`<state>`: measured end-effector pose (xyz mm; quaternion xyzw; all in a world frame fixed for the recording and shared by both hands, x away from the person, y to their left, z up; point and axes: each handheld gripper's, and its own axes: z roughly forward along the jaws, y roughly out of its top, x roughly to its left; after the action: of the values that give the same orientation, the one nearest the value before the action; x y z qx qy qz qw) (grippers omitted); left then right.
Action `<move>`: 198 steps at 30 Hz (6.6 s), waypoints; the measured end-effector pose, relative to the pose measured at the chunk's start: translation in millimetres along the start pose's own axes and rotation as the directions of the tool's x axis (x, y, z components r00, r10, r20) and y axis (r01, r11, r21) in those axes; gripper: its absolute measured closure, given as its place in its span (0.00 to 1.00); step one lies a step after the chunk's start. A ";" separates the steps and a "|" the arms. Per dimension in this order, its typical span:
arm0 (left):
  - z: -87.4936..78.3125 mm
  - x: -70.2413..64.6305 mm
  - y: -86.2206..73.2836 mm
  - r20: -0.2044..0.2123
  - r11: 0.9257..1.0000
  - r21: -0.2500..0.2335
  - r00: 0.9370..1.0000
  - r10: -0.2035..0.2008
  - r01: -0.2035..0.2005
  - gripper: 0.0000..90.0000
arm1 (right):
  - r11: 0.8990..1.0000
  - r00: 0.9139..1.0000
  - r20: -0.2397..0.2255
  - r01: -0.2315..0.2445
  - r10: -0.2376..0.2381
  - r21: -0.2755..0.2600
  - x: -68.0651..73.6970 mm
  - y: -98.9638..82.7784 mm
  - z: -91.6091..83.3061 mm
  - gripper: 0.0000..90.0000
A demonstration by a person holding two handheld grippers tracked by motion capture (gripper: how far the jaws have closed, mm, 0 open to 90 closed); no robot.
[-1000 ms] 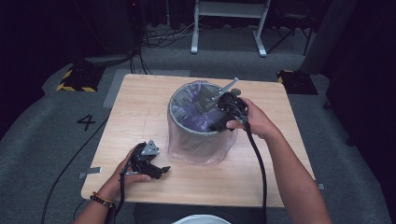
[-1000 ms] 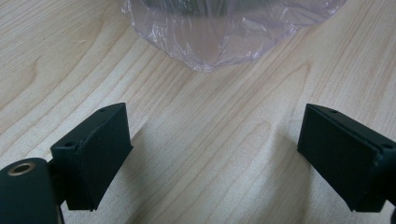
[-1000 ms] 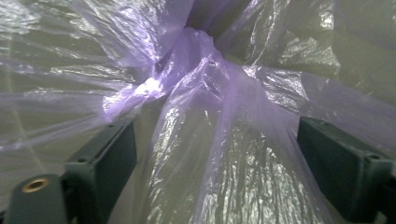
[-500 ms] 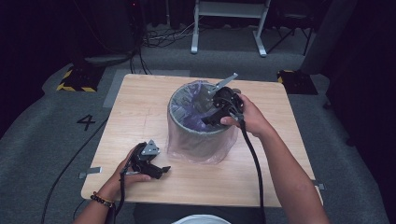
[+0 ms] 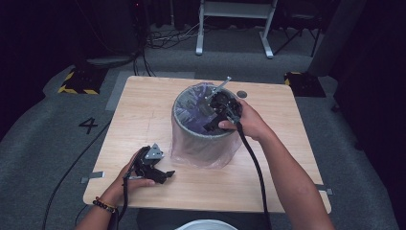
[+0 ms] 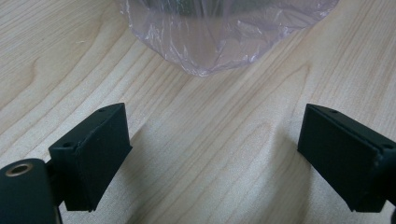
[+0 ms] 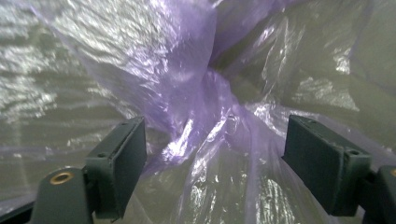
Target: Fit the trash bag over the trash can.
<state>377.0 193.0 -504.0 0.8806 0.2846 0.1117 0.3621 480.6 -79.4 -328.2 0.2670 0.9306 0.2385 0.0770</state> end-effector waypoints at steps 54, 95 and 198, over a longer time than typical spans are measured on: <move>0.0 0.0 0.0 0.000 1.000 0.000 1.000 0.000 0.000 0.10 | 0.915 0.992 0.076 0.126 -0.105 -0.383 -9.7 -81.5 -83.0 0.25; 0.0 0.0 0.0 0.000 1.000 0.000 1.000 0.000 0.000 0.10 | 0.931 0.978 0.189 0.150 -0.090 -0.333 -8.6 -144.2 -77.1 0.23; 0.0 -0.1 0.0 0.000 1.000 -0.001 1.000 -0.001 0.001 0.10 | 0.984 0.976 0.216 0.047 -0.009 -0.174 -1.8 -258.0 16.2 0.24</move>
<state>376.9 193.0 -504.0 0.8804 0.2850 0.1118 0.3623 367.8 -265.7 -467.5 0.2700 0.8954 0.2895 0.2037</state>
